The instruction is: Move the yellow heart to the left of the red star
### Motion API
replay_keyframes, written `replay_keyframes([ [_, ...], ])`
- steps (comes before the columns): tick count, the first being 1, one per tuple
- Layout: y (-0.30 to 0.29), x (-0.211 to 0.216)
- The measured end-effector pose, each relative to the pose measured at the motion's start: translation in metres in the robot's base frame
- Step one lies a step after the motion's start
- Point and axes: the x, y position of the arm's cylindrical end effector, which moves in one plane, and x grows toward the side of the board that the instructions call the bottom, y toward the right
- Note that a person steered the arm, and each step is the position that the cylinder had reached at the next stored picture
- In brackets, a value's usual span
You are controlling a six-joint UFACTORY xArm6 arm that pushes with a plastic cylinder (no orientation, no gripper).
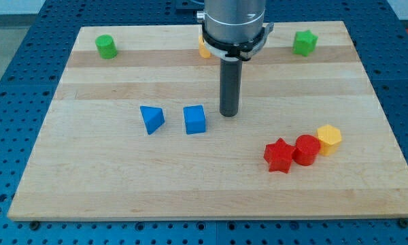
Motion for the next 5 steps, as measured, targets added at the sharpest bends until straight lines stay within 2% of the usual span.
replay_keyframes([
  [1,0.0,0.0],
  [2,0.002,-0.079],
  [3,0.002,-0.081],
  [4,0.045,-0.123],
  [5,0.046,-0.144],
])
